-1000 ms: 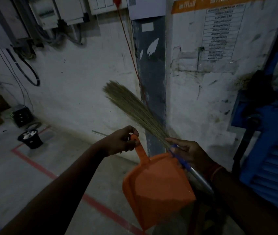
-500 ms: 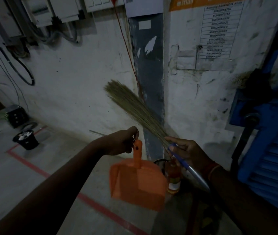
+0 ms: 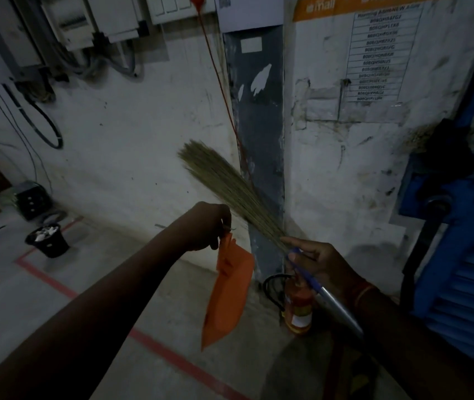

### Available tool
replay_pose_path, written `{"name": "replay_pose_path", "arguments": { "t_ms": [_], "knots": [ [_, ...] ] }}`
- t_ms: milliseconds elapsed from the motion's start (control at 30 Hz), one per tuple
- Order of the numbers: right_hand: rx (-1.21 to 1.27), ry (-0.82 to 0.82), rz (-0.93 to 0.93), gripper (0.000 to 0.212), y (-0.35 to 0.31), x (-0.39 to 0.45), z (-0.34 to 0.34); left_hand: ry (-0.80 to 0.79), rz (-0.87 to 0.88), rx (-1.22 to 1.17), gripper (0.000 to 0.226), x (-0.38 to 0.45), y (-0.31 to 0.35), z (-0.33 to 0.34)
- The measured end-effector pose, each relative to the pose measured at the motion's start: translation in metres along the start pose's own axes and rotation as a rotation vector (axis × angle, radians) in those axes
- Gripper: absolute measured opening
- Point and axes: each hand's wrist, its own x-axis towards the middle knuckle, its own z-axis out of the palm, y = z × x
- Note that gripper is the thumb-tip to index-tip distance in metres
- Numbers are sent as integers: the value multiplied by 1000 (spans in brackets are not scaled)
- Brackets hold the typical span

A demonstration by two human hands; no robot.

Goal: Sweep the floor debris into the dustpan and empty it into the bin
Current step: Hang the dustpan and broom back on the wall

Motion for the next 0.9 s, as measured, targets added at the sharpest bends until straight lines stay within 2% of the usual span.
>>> {"name": "replay_pose_path", "arguments": {
  "t_ms": [133,267,400,500,700,833,900],
  "knots": [
    [-16,-20,1,41,0,1,-1,121,-108,-53,9,2,7,-14],
    [40,-3,18,37,0,-1,-3,192,-130,-138,4,1,4,-25],
    [118,10,33,40,-1,-2,-3,103,-110,-262,10,-1,3,-36],
    [79,21,24,40,-2,-2,-8,18,-58,-263,12,-3,6,-42],
    [13,21,-9,37,1,-3,-16,28,-10,-230,12,-2,16,-47],
    [7,14,-12,35,3,-4,-22,123,-99,-510,22,-2,20,-54],
    [-15,33,-20,34,3,-6,-26,102,-144,-759,21,-1,20,-61]
  ]
}}
